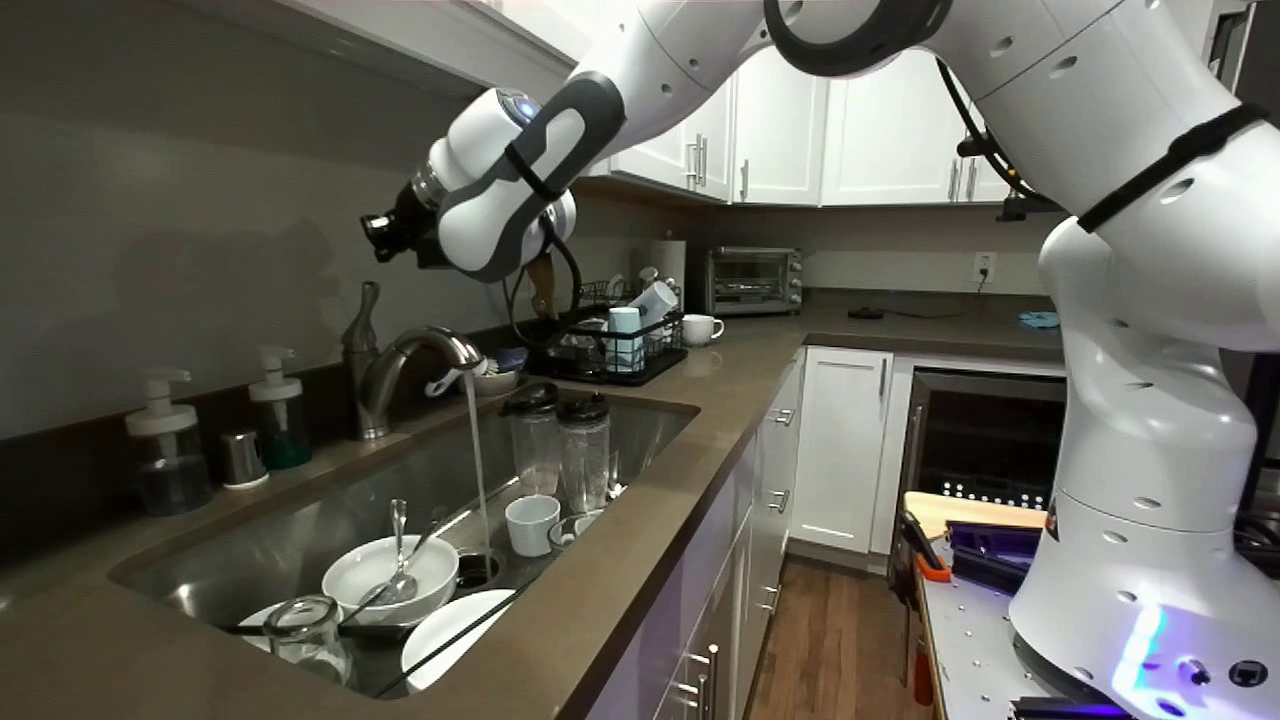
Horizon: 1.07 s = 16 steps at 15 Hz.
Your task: Open the faucet
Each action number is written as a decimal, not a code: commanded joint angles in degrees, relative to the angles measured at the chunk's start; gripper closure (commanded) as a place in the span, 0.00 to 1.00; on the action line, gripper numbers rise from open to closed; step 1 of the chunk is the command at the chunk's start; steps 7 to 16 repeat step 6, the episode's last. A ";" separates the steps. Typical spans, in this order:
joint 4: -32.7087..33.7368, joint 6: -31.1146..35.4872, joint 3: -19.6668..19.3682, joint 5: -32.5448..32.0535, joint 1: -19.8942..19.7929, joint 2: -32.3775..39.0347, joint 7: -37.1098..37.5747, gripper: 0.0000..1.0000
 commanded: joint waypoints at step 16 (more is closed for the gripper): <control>-0.01 -0.01 0.02 0.00 -0.02 0.01 0.17 0.66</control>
